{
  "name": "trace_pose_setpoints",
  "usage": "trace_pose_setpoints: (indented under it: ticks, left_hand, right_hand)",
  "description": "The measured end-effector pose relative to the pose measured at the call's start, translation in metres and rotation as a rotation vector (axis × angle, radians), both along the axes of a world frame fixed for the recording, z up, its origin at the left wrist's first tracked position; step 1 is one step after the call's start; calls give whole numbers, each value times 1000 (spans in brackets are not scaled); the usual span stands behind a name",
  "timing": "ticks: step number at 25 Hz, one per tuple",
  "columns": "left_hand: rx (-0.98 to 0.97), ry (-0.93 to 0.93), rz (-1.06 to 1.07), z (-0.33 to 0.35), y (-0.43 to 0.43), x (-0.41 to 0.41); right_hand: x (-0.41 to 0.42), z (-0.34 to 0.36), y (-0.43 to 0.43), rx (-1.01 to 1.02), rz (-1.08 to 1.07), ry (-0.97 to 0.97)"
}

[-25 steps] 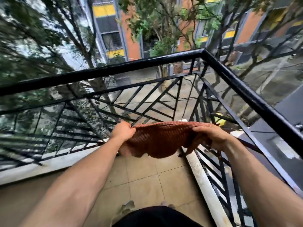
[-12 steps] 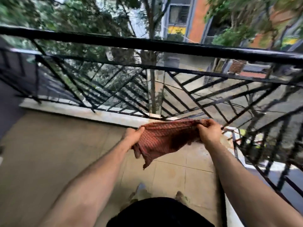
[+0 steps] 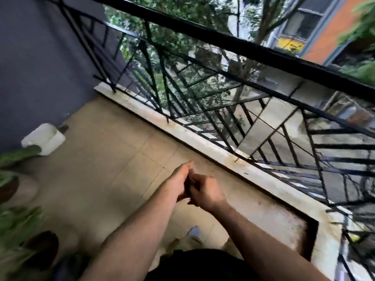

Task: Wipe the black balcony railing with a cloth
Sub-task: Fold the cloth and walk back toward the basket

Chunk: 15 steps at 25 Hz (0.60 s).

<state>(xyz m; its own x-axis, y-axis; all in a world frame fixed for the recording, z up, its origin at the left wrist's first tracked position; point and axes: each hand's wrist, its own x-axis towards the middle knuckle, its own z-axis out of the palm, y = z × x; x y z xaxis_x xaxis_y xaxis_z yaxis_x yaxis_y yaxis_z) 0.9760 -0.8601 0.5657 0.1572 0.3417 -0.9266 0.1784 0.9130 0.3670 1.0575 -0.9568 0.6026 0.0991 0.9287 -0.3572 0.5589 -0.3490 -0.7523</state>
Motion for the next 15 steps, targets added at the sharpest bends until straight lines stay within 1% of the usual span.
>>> trace_pose_setpoints:
  ticks: [1, 3, 4, 5, 6, 7, 9, 10, 11, 13, 15]
  left_hand:
    - [70, 17, 4, -4, 7, -11]
    - [239, 117, -3, -7, 21, -39]
    - [320, 145, -16, -3, 26, -52]
    - [383, 141, -45, 2, 32, -64]
    - [436, 127, -91, 8, 39, -76]
    - [488, 130, -161, 12, 46, -87]
    - [586, 151, -313, 21, 57, -104]
    - [633, 158, -377, 25, 63, -112]
    - [675, 175, -447, 27, 70, -120]
    - [719, 250, -574, 35, 88, -134]
    - [757, 378, -624, 43, 110, -147]
  right_hand:
    - [-7, -6, 2, 23, 90, -19]
    - [-14, -15, 11, 39, 317, -83]
    - [-13, -18, 19, -6, 401, -74]
    - [-13, -19, 29, -85, 419, -4]
    - [-13, -20, 41, -134, 372, 42]
    - [-13, -22, 58, -107, 250, 56]
    - [-15, -26, 95, 69, 25, -1]
    - [-20, -23, 116, 105, -18, 26]
    - [-26, -21, 136, 93, -27, 90]
    - [-38, -17, 178, -48, 23, 250]
    - [-45, -16, 219, -202, 160, 318]
